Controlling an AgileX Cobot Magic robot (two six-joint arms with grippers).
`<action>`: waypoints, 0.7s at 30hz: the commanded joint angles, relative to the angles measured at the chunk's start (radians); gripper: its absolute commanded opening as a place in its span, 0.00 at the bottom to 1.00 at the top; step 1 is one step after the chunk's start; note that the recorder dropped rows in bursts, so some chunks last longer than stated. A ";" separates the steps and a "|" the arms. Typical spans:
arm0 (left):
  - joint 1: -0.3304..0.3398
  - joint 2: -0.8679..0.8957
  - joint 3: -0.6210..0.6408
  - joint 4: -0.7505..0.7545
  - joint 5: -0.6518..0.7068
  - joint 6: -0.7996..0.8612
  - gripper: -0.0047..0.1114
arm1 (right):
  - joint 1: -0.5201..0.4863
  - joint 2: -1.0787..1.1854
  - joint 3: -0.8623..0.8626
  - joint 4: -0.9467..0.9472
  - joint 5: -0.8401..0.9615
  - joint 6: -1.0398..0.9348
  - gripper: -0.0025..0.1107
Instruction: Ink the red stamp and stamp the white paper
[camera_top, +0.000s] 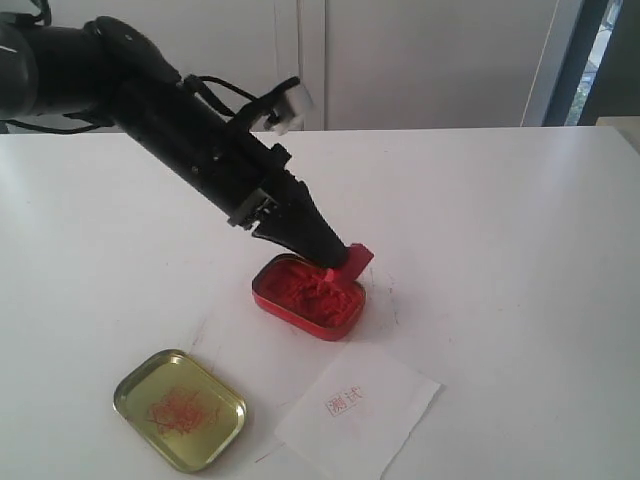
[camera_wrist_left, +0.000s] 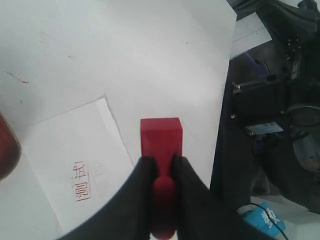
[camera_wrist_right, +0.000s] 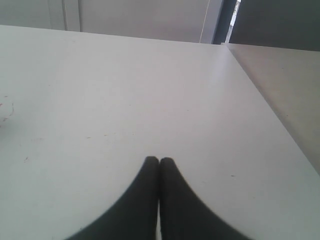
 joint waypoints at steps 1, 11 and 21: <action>0.035 0.017 -0.003 -0.053 0.094 0.025 0.04 | 0.003 -0.006 0.003 -0.008 -0.006 -0.002 0.02; 0.042 0.133 0.047 -0.048 0.094 0.025 0.04 | 0.003 -0.006 0.003 -0.008 -0.006 -0.002 0.02; 0.042 0.136 0.121 0.044 0.086 0.003 0.04 | 0.003 -0.006 0.003 -0.008 -0.006 -0.002 0.02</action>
